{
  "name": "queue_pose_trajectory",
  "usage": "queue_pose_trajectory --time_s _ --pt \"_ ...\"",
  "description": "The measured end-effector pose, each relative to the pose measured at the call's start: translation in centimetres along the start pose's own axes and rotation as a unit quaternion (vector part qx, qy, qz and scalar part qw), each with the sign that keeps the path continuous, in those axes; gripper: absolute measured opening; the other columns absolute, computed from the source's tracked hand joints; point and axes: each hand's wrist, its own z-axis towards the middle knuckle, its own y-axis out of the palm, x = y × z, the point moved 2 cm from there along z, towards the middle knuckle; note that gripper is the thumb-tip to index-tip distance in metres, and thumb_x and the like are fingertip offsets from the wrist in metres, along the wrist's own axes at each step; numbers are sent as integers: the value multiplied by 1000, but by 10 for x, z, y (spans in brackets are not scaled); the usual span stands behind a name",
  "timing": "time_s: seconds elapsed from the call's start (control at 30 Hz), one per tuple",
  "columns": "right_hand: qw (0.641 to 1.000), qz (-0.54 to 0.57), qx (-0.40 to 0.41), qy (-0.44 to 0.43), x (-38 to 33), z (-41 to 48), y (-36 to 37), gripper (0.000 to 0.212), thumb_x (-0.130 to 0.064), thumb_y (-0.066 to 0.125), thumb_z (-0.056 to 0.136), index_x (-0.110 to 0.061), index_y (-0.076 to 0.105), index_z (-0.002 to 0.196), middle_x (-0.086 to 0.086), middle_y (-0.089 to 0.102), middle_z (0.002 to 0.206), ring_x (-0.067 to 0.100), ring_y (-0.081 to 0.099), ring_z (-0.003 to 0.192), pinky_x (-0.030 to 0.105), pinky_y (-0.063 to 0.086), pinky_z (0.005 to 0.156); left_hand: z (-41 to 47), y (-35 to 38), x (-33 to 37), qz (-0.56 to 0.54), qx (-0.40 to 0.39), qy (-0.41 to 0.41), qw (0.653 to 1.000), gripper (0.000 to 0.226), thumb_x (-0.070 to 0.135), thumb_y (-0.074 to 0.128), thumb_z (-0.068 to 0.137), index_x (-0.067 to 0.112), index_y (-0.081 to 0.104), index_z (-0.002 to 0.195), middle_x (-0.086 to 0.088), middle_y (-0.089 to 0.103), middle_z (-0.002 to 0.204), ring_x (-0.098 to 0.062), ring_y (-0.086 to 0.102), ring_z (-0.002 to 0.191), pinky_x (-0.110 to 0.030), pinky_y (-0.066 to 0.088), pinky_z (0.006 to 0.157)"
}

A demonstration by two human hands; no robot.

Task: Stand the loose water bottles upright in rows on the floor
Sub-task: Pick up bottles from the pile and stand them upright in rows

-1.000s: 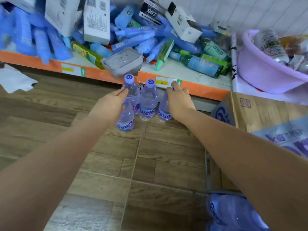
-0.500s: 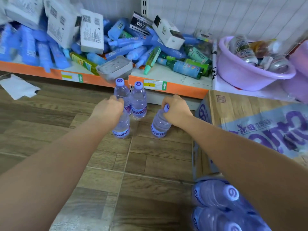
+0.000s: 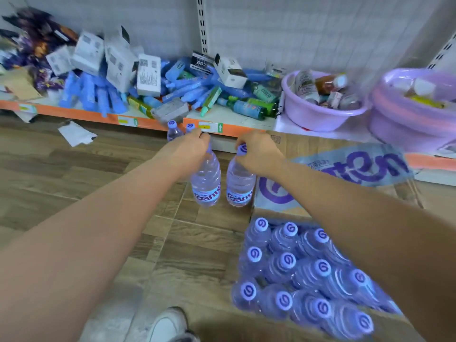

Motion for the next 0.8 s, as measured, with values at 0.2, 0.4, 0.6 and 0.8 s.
queue_pose_trajectory --time_s 0.2,0.4,0.6,0.8 --pt "999 22 13 -33 21 -62 -58 22 -15 62 78 -8 64 99 15 61 105 29 57 93 28 43 73 -27 -48 70 106 0 2 994 37 25 47 95 3 43 126 -17 47 125 -37 55 109 -43 45 80" --pt "997 32 35 -66 31 -104 -113 21 -13 60 79 -5 66 97 12 64 98 17 45 82 27 39 69 -51 -89 121 40 26 -21 999 33 23 47 96 2 47 121 -20 48 121 -38 52 110 -45 44 87" --pt "997 32 38 -62 59 -161 -148 8 -13 63 77 -8 63 84 6 55 79 20 47 73 28 36 62 -66 -108 189 38 46 -1 998 37 23 46 96 3 45 127 -19 46 125 -38 52 111 -44 43 87" --pt "998 40 13 -36 88 -212 -172 11 -10 64 75 -13 56 67 -2 50 65 19 46 70 25 34 56 -78 -100 249 -15 11 27 999 38 26 49 95 -1 46 122 -22 46 120 -40 54 105 -46 45 86"
